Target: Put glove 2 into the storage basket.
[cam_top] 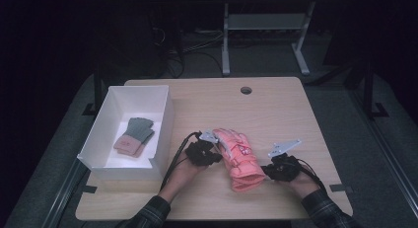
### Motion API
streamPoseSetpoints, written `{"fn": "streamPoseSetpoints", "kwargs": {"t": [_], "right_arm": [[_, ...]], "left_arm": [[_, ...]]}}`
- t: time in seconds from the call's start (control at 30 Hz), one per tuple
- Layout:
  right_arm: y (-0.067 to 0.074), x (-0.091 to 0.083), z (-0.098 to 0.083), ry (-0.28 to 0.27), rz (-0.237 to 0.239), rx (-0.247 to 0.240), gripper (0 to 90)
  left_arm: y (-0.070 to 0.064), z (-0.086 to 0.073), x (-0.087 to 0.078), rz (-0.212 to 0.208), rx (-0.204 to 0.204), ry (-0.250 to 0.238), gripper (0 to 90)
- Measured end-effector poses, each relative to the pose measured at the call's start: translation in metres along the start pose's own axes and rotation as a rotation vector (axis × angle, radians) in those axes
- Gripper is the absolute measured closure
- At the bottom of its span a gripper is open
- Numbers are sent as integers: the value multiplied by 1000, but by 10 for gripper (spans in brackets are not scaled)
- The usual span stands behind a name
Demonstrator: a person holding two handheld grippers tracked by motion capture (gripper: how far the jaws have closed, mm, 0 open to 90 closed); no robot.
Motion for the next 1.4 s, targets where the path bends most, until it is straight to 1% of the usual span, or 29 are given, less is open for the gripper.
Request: {"fn": "streamPoseSetpoints", "kwargs": {"t": [0.07, 0.13, 0.2, 0.27, 0.3, 0.37, 0.4, 0.43, 0.53, 0.57, 0.6, 0.67, 0.7, 0.77, 0.8, 0.83, 0.9, 0.93, 0.97, 1.03, 1.1, 1.13, 1.17, 1.2, 1.23, 1.27, 1.3, 1.33, 1.4], "right_arm": [[6, 1, -3, 8, 11, 4, 897], [13, 3, -5, 10, 25, -10, 898], [21, 4, -9, 16, 33, -24, 897], [28, 5, -11, 20, 47, -29, 898], [32, 6, -12, 19, 54, -33, 898], [38, 7, -13, 25, 65, -50, 898], [38, 7, -13, 25, 65, -50, 898], [41, 8, -14, 26, 73, -52, 898], [50, 13, -14, 30, 104, -74, 899], [52, 13, -14, 36, 107, -71, 899], [54, 15, -14, 36, 113, -79, 899], [61, 17, -15, 39, 133, -88, 899], [61, 17, -15, 39, 133, -88, 899], [65, 19, -15, 39, 142, -92, 899], [70, 21, -15, 41, 155, -103, 900], [70, 21, -15, 41, 155, -103, 900], [77, 23, -15, 46, 167, -112, 899], [79, 25, -15, 46, 171, -121, 899], [81, 25, -15, 48, 177, -122, 899], [81, 23, -15, 44, 175, -121, 899], [81, 18, -17, 39, 177, -105, 899], [78, 14, -17, 35, 173, -109, 898], [76, 9, -18, 28, 171, -94, 896], [73, 6, -18, 21, 162, -91, 887], [71, 0, -17, 5, 158, -74, 887], [68, -4, -15, -10, 153, -74, 889], [66, -10, -13, -24, 140, -65, 892], [62, -17, -9, -45, 121, -70, 895], [58, -26, -4, -69, 109, -66, 897]], "left_arm": [[-1, 1, 0, -9, 8, -2, 897], [-3, 2, 0, -19, 35, 6, 898], [-6, 3, 1, -30, 34, -2, 898], [-8, 4, 1, -39, 48, 2, 897], [-9, 5, 2, -46, 41, -9, 898], [-11, 5, 3, -56, 38, -14, 898], [-11, 5, 3, -56, 38, -14, 898], [-13, 6, 4, -59, 30, -23, 898], [-14, 5, 4, -68, 37, -20, 898], [-14, 5, 3, -72, 37, -20, 898], [-14, 5, 3, -76, 41, -22, 898], [-15, 5, 4, -89, 36, -27, 898], [-15, 5, 4, -89, 36, -27, 898], [-15, 4, 3, -93, 34, -25, 898], [-15, 3, 2, -96, 36, -22, 898], [-15, 3, 2, -96, 36, -22, 898], [-14, 1, 1, -93, 37, -18, 898], [-14, 1, 1, -92, 27, -15, 898], [-13, 0, 1, -89, 30, -14, 898], [-12, 0, 0, -82, 29, -16, 897], [-10, -1, -3, -79, 29, -18, 897], [-9, -1, -4, -75, 22, -22, 897], [-8, -2, -6, -72, 21, -22, 897], [-7, -3, -8, -69, 14, -25, 897], [-6, -4, -10, -70, 15, -24, 897], [-6, -5, -12, -65, 7, -26, 897], [-5, -7, -15, -64, 12, -19, 897], [-4, -9, -18, -63, 13, -17, 897], [-5, -12, -22, -62, 4, -20, 897]]}}
Point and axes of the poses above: each handheld gripper's, and its own axes: x roughly forward along the jaws, z roughly out of its top, y roughly to its left, the point moved 10 cm from there along x, roughly forward along the jaws, and after that the axes turned 14 degrees about x, right-handed, at the moved point
